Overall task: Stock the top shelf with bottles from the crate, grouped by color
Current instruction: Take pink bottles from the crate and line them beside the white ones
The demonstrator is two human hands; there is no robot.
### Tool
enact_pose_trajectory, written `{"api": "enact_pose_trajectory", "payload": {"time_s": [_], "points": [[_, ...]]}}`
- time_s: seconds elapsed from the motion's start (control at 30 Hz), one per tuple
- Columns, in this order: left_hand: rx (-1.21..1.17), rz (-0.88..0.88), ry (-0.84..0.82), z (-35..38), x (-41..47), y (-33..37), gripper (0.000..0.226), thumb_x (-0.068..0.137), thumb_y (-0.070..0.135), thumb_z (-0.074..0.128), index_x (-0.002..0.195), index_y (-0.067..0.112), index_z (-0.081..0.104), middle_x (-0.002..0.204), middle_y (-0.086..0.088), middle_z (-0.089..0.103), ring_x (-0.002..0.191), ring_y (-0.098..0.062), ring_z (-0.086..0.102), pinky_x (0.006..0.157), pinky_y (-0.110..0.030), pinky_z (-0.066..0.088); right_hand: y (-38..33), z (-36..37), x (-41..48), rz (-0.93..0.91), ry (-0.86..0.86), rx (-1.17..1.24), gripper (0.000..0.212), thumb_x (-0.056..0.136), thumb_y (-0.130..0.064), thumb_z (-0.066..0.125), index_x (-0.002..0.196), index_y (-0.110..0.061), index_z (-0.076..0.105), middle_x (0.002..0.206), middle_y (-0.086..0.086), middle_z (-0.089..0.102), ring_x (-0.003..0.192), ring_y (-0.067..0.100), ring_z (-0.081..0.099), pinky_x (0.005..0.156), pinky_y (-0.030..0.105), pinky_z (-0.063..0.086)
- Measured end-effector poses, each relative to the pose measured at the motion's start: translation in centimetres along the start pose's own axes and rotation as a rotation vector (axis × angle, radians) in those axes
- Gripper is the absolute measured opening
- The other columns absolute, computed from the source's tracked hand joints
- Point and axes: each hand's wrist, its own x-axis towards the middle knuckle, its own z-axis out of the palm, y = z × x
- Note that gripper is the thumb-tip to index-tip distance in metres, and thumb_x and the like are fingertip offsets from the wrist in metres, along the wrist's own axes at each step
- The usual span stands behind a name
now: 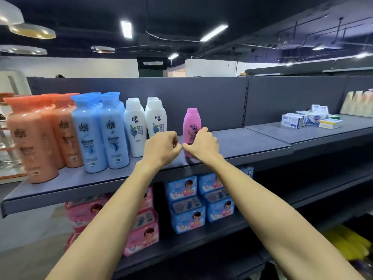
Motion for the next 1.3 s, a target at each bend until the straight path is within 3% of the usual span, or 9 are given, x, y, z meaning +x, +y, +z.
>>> {"api": "enact_pose_trajectory", "payload": {"time_s": [0.23, 0.63, 1.0, 1.3], "points": [[0.059, -0.092, 0.01, 3.2, 0.1, -1.3, 0.013, 0.082, 0.033, 0.056, 0.079, 0.02, 0.057, 0.083, -0.003, 0.066, 0.08, -0.031, 0.061, 0.061, -0.031, 0.035, -0.3, 0.9, 2.1, 0.034, -0.061, 0.05, 0.079, 0.067, -0.047, 0.084, 0.119, -0.002, 0.043, 0.117, 0.012, 0.058, 0.108, 0.034, 0.06, 0.071, 0.033, 0.041], [0.113, -0.175, 0.096, 6.9, 2.9, -2.4, 0.014, 0.083, 0.027, 0.055, 0.083, 0.014, 0.058, 0.085, -0.006, 0.066, 0.083, -0.034, 0.059, 0.06, -0.033, 0.037, -0.4, 6.1, 10.3, -0.04, -0.186, 0.134, 0.077, 0.069, -0.04, 0.084, 0.121, -0.001, 0.041, 0.122, 0.014, 0.057, 0.113, 0.035, 0.058, 0.079, 0.035, 0.045], [0.114, -0.17, 0.153, 7.6, 3.8, -2.8, 0.017, 0.085, 0.027, 0.053, 0.09, 0.013, 0.06, 0.088, -0.004, 0.065, 0.086, -0.032, 0.06, 0.072, -0.043, 0.05, -1.7, 10.9, 16.0, -0.059, -0.2, 0.172, 0.075, 0.073, -0.037, 0.081, 0.124, 0.0, 0.04, 0.126, 0.015, 0.054, 0.114, 0.034, 0.058, 0.076, 0.032, 0.041], [0.09, -0.156, 0.22, 7.9, 3.9, -2.7, 0.015, 0.086, 0.028, 0.056, 0.086, 0.014, 0.062, 0.082, -0.004, 0.064, 0.08, -0.031, 0.059, 0.068, -0.043, 0.05, -2.2, 12.4, 17.3, -0.091, -0.185, 0.159, 0.07, 0.075, -0.035, 0.078, 0.121, 0.001, 0.04, 0.123, 0.015, 0.054, 0.11, 0.034, 0.059, 0.072, 0.031, 0.041]]}}
